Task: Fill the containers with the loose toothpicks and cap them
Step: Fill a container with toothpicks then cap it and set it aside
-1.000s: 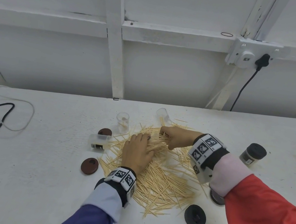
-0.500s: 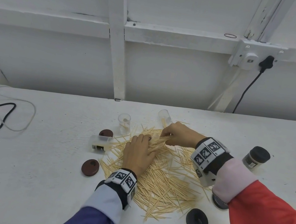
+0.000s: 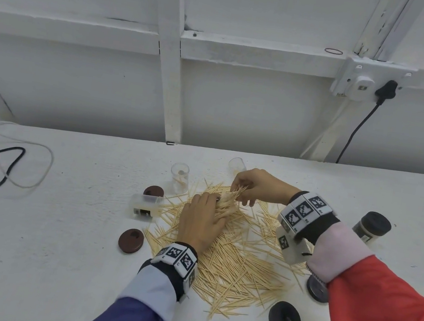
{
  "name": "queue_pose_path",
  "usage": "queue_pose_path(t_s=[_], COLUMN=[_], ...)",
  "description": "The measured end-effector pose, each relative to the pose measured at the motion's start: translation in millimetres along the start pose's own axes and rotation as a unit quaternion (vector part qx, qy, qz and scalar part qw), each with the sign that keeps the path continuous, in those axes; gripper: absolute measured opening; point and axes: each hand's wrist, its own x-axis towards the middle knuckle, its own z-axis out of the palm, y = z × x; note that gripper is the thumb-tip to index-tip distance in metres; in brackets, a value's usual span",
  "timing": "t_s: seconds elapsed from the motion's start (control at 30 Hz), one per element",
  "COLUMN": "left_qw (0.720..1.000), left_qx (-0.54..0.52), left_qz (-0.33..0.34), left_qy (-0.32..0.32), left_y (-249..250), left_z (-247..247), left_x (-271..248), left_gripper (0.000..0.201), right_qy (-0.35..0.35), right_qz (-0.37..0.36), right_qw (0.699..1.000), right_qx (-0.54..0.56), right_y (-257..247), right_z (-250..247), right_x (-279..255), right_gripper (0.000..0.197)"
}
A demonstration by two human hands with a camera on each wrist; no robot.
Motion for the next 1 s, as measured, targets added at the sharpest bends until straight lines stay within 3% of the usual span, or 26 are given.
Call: queue_pose_path(t_s=[0.33,0.6,0.83,1.0], left_qw=[1.000,1.000,1.000,1.000], left_qx=[-0.015,-0.018,-0.011,-0.009], left_qz=[0.002,-0.012,-0.010,-0.008], left_qy=[0.005,0.007,0.003,0.000], left_y=[0.5,-1.0,-1.1,-0.7], left_z=[-0.1,0.3,0.8,0.8], left_x=[-0.4,0.1,-0.1,-0.3], left_gripper=[0.050,0.052,0.052,0.052], right_qy=[0.012,0.017,-0.001,0.023], right_qz=[0.017,0.048,0.055,0.048], right_qw=[0.986,0.982,0.979,0.981], right_qx=[0.167,0.184,0.196,0.189], right_y=[3.4,8.2,13.5,15.0], right_z=[-1.7,7.0,1.1,0.5], right_x=[-0.8,-1.4,-2.4,-4.5], right_gripper=[0.018,0.037,0.035,0.019])
